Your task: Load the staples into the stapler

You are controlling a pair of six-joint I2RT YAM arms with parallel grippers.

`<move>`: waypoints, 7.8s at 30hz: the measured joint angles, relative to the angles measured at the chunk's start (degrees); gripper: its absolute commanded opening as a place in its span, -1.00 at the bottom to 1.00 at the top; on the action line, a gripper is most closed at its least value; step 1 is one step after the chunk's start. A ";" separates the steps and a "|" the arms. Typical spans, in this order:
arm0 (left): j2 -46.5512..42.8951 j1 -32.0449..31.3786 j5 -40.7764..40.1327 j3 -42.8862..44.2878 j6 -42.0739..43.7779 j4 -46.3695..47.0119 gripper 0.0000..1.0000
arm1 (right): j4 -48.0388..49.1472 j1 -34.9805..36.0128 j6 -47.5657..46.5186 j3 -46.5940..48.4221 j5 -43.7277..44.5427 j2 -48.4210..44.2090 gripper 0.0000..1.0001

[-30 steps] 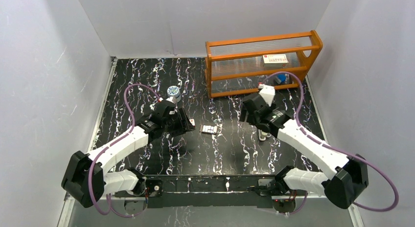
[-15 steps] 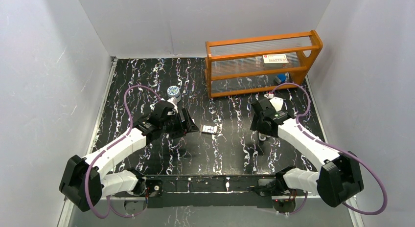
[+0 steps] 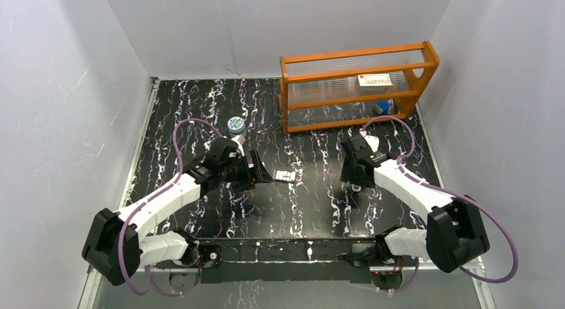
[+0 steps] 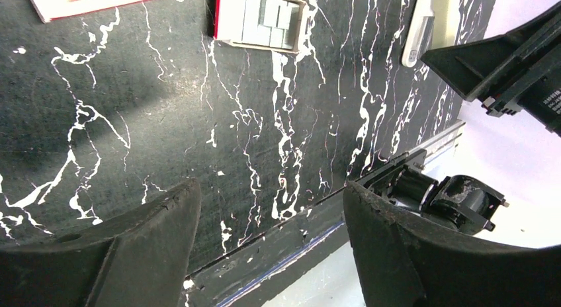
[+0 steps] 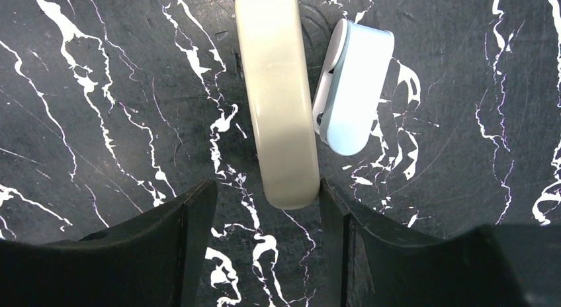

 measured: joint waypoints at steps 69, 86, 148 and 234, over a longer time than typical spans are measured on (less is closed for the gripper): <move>30.08 -16.55 7.72 6.38 -11.43 32.85 -0.41 | 31.10 -1.95 19.19 -19.23 -41.62 -18.36 -0.42; 33.07 -16.65 5.73 9.55 -8.61 29.83 -1.00 | 31.34 -2.38 19.37 -19.15 -40.83 -15.50 -0.48; 15.85 -15.43 11.02 -0.31 26.03 18.62 -1.00 | 21.92 -3.87 19.71 -9.01 -39.89 -15.43 -0.35; 10.54 -16.50 0.17 5.88 35.01 14.69 -1.00 | 16.15 -9.84 9.05 -1.53 -55.91 -11.21 -0.20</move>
